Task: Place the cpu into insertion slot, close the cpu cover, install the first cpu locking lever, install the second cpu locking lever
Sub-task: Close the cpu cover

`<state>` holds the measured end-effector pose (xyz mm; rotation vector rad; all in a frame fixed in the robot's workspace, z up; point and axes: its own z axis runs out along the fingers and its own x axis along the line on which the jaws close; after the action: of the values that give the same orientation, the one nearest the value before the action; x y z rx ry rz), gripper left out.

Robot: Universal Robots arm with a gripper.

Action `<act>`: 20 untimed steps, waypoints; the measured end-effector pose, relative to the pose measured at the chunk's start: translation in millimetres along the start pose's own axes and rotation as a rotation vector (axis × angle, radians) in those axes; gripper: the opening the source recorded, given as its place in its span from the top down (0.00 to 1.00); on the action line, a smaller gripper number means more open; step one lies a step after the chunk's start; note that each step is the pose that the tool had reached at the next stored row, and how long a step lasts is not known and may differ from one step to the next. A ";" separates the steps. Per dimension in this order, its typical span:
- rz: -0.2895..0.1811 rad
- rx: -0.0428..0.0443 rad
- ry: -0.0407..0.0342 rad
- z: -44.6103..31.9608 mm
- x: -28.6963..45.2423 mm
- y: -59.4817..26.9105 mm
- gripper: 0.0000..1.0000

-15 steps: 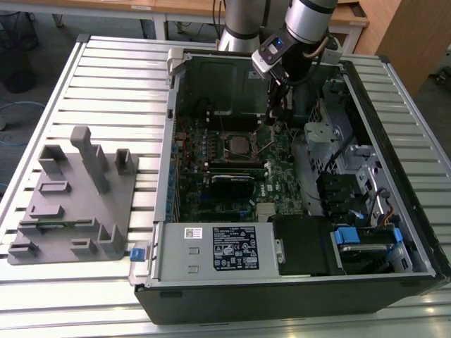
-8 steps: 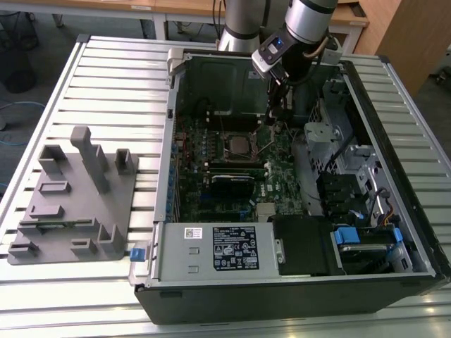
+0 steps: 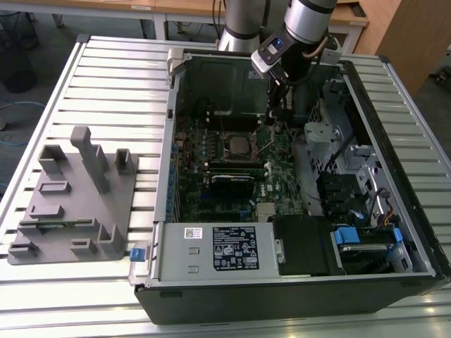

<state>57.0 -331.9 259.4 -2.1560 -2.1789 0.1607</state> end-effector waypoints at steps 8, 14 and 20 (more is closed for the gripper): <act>0.001 -0.0550 -0.0005 0.8 0.1 -6.3 0.89; 0.001 -0.0814 -0.0006 1.2 0.1 -8.9 0.89; 0.001 -0.0814 -0.0008 0.9 0.1 -7.1 0.89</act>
<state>49.9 -331.8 259.4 -2.1989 -2.2225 0.0741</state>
